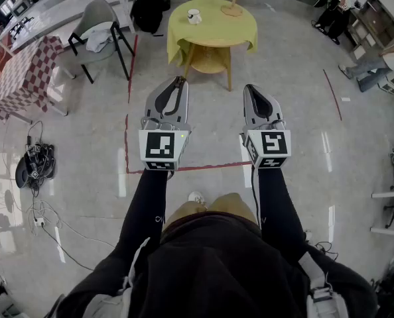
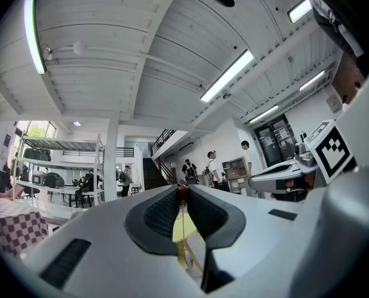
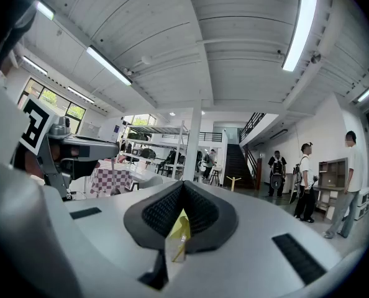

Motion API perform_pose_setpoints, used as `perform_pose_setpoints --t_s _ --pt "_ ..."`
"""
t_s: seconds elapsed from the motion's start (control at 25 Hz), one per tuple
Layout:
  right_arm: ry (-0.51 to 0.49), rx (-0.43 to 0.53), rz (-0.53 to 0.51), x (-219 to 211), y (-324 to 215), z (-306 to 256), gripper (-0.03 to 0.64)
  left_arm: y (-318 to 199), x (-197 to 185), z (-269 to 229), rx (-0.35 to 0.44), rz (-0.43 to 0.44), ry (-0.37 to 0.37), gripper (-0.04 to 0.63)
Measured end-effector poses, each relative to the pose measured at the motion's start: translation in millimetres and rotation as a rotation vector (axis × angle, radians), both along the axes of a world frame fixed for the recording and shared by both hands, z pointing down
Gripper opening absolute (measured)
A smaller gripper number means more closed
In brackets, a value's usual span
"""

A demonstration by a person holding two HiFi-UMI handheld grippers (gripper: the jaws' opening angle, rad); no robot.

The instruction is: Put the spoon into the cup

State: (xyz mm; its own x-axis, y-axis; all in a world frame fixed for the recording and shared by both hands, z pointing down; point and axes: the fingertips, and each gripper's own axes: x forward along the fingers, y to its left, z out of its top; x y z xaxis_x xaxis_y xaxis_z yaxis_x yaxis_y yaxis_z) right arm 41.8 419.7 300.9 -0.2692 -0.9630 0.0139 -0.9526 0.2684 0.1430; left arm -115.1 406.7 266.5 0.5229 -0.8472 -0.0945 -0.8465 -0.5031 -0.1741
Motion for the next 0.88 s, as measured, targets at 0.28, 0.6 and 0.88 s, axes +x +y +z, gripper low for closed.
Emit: perform_pose_setpoints --t_s 0.28,0.6,0.88 --pt "-0.003 -0.009 -0.007 -1 4 4 0.026 4 -5 1 0.001 -0.008 0.002 0.052" --pt "-0.040 -0.024 -0.026 -9 0 9 0.026 4 -16 0 0.016 -0.018 0.015 0.052" --pt "-0.039 -0.050 -0.062 -22 -3 17 0.026 -3 -22 2 0.001 -0.025 0.028 0.052"
